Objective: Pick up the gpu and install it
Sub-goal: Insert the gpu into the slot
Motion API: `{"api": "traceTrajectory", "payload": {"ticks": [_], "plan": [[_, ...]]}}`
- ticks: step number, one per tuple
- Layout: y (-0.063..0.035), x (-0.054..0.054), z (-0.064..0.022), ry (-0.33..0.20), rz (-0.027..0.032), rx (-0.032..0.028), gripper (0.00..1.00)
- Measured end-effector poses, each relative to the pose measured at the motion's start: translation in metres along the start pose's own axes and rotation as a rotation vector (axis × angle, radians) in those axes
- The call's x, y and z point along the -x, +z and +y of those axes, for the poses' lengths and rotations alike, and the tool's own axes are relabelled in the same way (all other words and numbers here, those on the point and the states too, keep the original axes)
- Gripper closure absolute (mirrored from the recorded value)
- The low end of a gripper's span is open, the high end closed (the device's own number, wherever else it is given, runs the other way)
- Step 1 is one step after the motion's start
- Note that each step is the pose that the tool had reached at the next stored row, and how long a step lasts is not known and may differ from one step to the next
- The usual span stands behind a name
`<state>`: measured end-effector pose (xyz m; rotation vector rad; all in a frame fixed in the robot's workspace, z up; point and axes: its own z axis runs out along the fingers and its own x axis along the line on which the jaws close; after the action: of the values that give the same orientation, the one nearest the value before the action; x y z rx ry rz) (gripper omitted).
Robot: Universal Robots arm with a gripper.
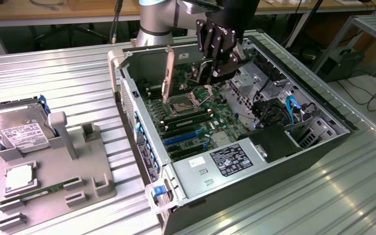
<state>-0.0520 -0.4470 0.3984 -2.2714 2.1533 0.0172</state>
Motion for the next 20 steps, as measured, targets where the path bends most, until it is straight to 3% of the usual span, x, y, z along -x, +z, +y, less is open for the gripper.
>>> {"api": "traceTrajectory", "payload": {"ticks": [17,20], "plan": [[0.0144,0.0,-0.0001,0.014,0.0002,-0.0022,0.72],[0.0173,0.0,0.0,0.021,0.0005,-0.0077,0.72]]}}
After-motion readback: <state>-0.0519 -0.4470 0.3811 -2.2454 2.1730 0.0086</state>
